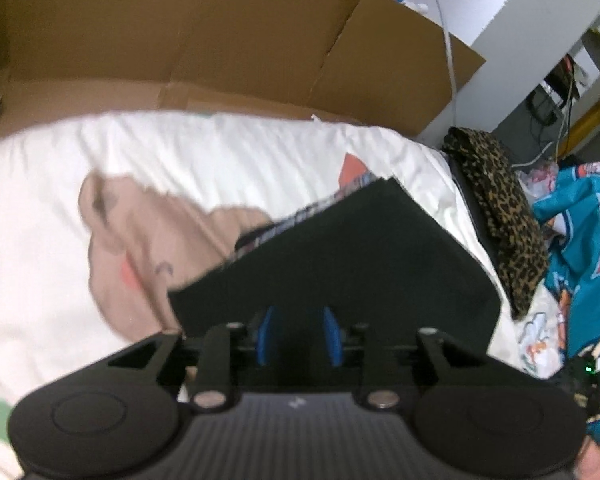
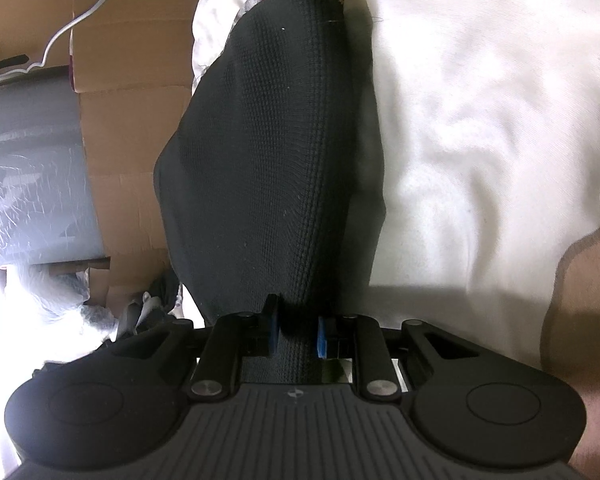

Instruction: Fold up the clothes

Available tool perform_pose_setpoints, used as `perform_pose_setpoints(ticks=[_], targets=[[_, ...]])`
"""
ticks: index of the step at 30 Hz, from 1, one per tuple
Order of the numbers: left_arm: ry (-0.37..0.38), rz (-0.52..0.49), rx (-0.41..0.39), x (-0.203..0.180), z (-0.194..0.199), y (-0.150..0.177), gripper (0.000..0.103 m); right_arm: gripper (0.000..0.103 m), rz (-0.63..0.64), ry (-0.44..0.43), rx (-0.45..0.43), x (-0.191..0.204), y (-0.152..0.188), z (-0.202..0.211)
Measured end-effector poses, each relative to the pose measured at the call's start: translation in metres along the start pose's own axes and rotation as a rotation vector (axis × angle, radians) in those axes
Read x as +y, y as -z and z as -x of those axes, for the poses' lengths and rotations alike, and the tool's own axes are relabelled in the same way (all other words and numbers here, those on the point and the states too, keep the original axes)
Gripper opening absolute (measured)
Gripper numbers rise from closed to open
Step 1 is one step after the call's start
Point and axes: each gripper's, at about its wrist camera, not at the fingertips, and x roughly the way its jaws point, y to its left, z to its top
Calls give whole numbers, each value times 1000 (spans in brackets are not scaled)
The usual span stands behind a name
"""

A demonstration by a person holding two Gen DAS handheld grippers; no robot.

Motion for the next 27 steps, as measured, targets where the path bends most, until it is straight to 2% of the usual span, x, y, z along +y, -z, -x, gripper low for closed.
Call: perform_pose_setpoints(ticks=[1, 3, 7, 8, 12, 16, 18, 19, 20, 22, 23, 25, 27], targets=[[10, -6, -10, -2, -3, -6, 46, 18, 1, 0, 1, 0, 1, 1], [31, -7, -26, -6, -10, -17, 49, 18, 2, 3, 2, 1, 0, 0], [55, -35, -31, -18, -26, -35, 63, 18, 0, 4, 8, 2, -1, -1], [59, -51, -27, -21, -30, -38, 64, 18, -1, 4, 10, 2, -1, -1], [-14, -175, -34, -35, -50, -42, 64, 18, -6, 6, 14, -1, -2, 1], [-17, -182, -21, -35, -66, -46, 58, 18, -5, 6, 19, -2, -4, 1], [-23, -192, -22, -35, -72, -47, 48, 18, -5, 7, 22, -2, -5, 0], [-33, -199, -20, -35, -76, -48, 38, 18, -5, 7, 23, -2, -5, 0], [-33, -191, -16, -34, -79, -49, 31, 18, -7, 8, 25, -2, -6, 0], [-16, -159, -18, -28, -82, -52, 23, 18, -9, 8, 27, -2, -7, -1], [-16, -153, -22, -26, -83, -53, 14, 18, -8, 8, 28, -3, -7, 0], [-26, -149, -26, -23, -85, -56, 12, 18, -9, 8, 30, -4, -8, 0], [-2, -140, -23, -21, -84, -60, 11, 18, -11, 8, 32, -3, -8, 0]])
